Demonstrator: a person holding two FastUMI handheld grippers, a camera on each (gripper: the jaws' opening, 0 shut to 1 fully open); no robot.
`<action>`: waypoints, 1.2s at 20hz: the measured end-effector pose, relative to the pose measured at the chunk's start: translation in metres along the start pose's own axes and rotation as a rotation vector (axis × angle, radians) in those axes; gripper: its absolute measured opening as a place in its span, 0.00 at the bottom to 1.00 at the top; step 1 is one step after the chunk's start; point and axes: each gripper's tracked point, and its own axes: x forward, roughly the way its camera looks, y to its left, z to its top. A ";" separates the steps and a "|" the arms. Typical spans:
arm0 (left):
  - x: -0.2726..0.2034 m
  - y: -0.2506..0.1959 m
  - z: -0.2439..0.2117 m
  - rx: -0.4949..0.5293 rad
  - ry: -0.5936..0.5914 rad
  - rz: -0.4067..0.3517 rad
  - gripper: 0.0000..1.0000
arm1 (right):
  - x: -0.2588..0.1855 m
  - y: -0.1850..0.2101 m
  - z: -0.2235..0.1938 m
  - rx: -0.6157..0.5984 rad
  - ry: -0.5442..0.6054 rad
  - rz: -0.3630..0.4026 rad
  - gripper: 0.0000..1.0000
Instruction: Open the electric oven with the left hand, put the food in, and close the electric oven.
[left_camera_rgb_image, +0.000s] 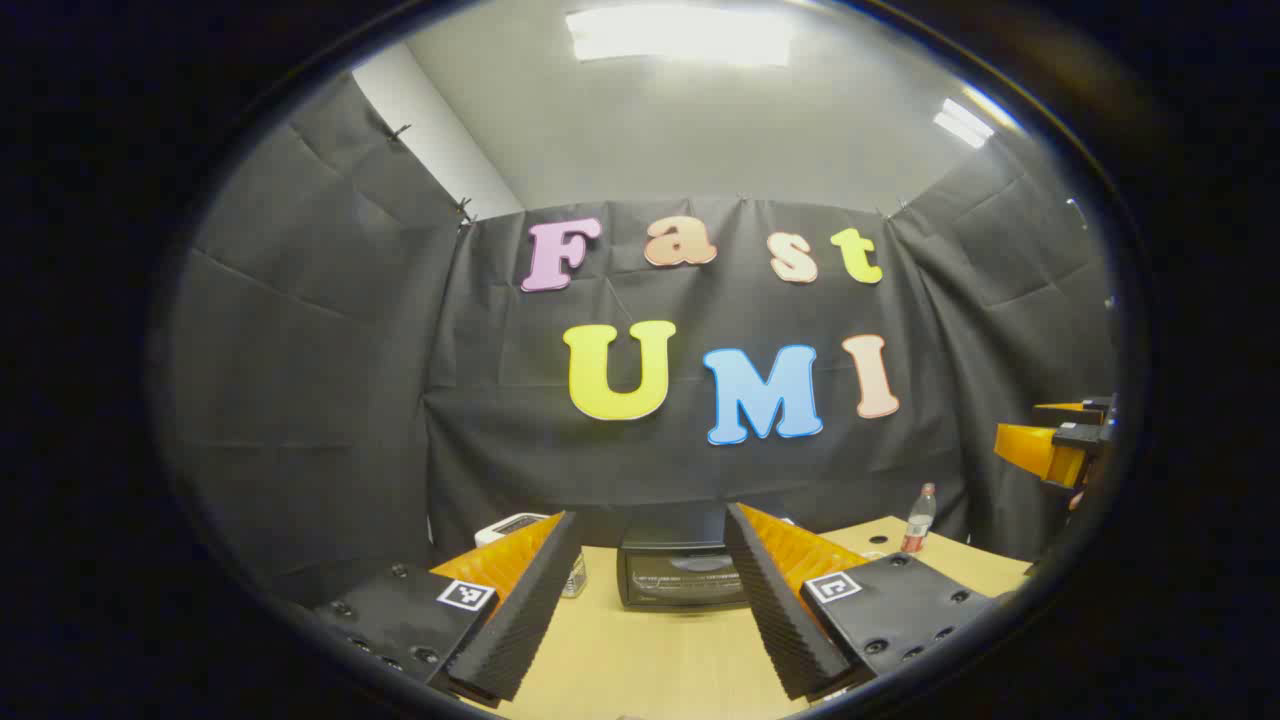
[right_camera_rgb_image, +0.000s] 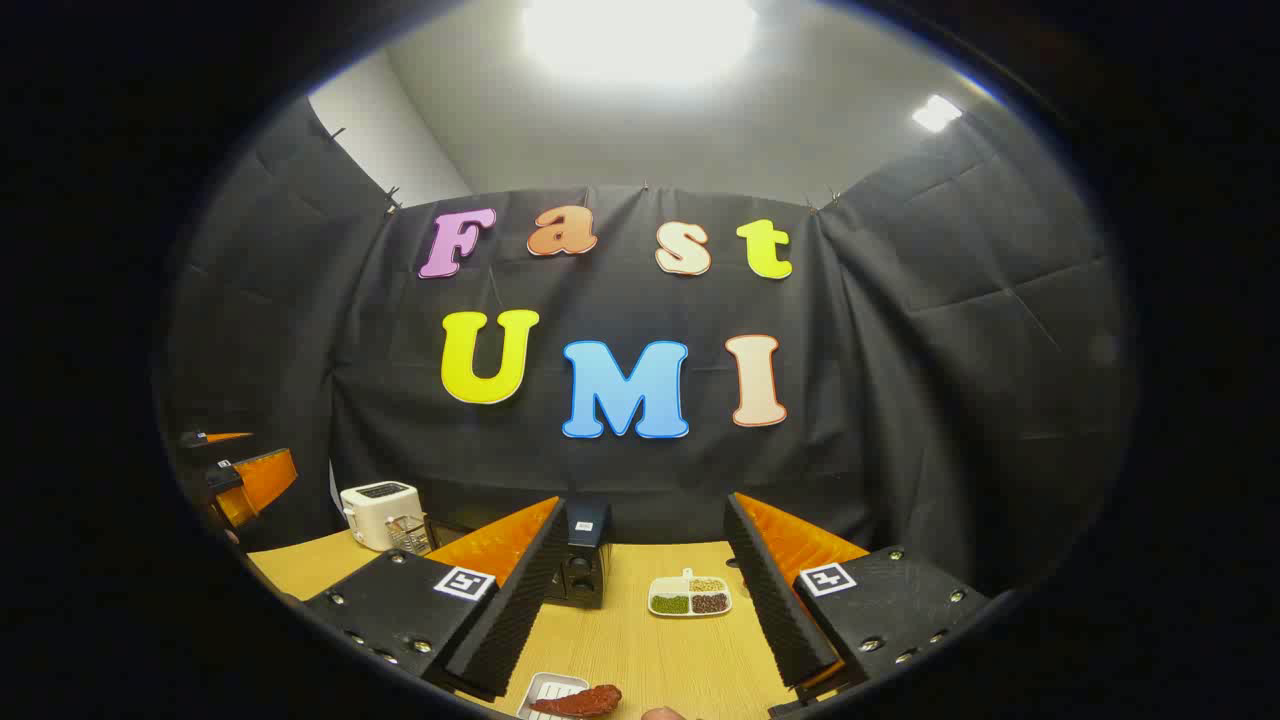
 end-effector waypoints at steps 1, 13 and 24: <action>-0.001 0.001 0.001 0.002 0.001 0.006 1.00 | 0.000 0.001 0.000 -0.001 -0.001 0.003 0.95; -0.009 -0.009 0.005 0.026 -0.015 0.013 0.97 | -0.001 -0.004 0.001 0.009 -0.014 0.019 0.95; -0.007 -0.045 0.008 -0.023 -0.029 0.019 0.97 | -0.008 -0.030 -0.002 -0.006 -0.024 0.081 0.95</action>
